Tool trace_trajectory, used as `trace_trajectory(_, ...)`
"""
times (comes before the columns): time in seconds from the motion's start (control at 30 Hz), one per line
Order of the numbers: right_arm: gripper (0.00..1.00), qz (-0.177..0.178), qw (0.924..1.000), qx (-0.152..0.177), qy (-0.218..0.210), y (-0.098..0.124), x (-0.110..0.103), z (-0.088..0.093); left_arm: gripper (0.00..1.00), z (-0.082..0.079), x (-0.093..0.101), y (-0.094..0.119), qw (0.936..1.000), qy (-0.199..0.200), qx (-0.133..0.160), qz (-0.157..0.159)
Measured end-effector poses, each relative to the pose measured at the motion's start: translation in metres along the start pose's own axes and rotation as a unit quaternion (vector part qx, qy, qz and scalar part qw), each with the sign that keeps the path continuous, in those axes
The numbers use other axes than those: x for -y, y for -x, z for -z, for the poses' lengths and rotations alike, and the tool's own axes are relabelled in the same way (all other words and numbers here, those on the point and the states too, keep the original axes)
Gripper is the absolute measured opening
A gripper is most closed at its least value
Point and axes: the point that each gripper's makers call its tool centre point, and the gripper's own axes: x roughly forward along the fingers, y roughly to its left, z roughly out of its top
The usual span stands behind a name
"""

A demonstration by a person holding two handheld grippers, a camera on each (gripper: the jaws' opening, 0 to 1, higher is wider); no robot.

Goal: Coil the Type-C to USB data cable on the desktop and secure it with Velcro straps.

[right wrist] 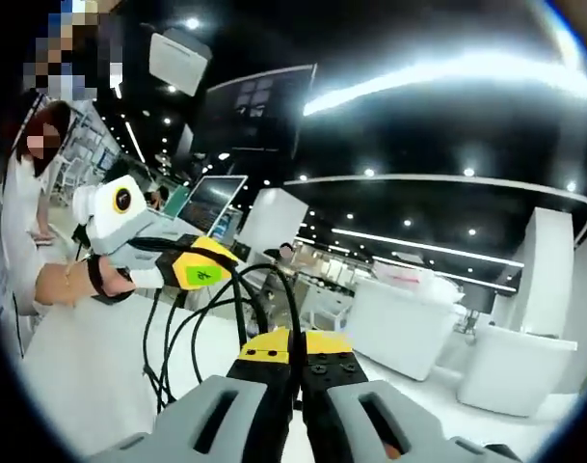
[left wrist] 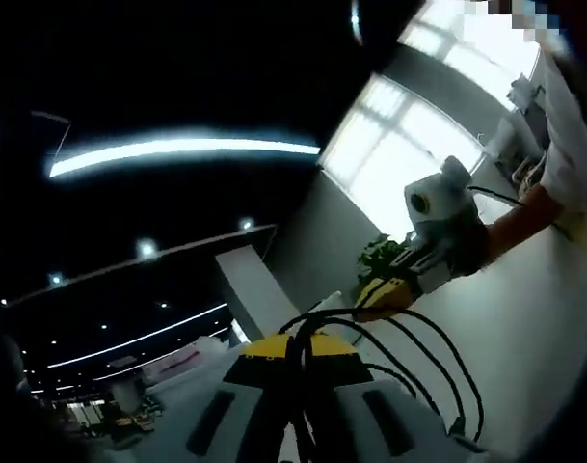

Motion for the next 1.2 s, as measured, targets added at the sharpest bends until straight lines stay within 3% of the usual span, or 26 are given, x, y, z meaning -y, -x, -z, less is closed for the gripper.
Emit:
trace_trajectory(0.17,0.01,-0.019,0.9997,-0.016,-0.006,0.004,-0.007,0.01,0.07,0.011,0.004,-0.003,0.9987,-0.046,-0.02,-0.001)
trace_trajectory(0.27,0.01,-0.037,0.9991,-0.012,-0.013,0.006,-0.013,0.01,0.07,0.016,0.005,-0.004,0.9987,-0.047,-0.023,0.003)
trace_trajectory(0.47,0.01,-0.096,0.9946,-0.013,0.036,0.011,-0.032,0.002,0.09,0.022,0.001,-0.003,0.9974,-0.065,-0.031,-0.002)
trace_trajectory(0.6,0.01,-0.156,0.9877,-0.005,0.013,0.016,-0.05,-0.006,0.11,0.023,0.009,-0.005,0.9961,-0.082,-0.03,0.011)
trace_trajectory(0.63,0.01,-0.158,0.9873,-0.007,0.012,0.017,-0.05,-0.006,0.11,0.023,0.01,-0.004,0.9938,-0.104,-0.036,0.013)
trace_trajectory(0.73,0.02,-0.135,0.9906,0.003,0.021,0.017,-0.044,-0.006,0.08,0.024,0.013,-0.002,0.9913,-0.123,-0.043,0.019)
trace_trajectory(0.87,0.04,-0.124,0.9881,0.029,-0.085,0.02,-0.035,-0.009,0.07,0.026,0.013,-0.002,0.9934,-0.103,-0.046,0.02)
trace_trajectory(0.97,0.04,-0.055,0.9869,0.055,-0.142,0.023,0.003,-0.013,0.07,0.028,0.005,0.002,0.9955,-0.08,-0.049,0.015)
trace_trajectory(1.03,0.04,-0.018,0.9891,0.028,-0.143,0.023,0.024,0.004,0.07,0.027,0.0,0.002,0.9956,-0.079,-0.05,0.008)
trace_trajectory(1.1,0.04,-0.013,0.9911,0.002,-0.133,0.025,0.025,0.016,0.07,0.027,-0.004,0.003,0.9952,-0.081,-0.055,-0.001)
trace_trajectory(1.2,0.05,-0.038,0.9879,0.026,-0.148,0.029,0.005,0.007,0.07,0.033,-0.009,0.003,0.9949,-0.071,-0.07,-0.012)
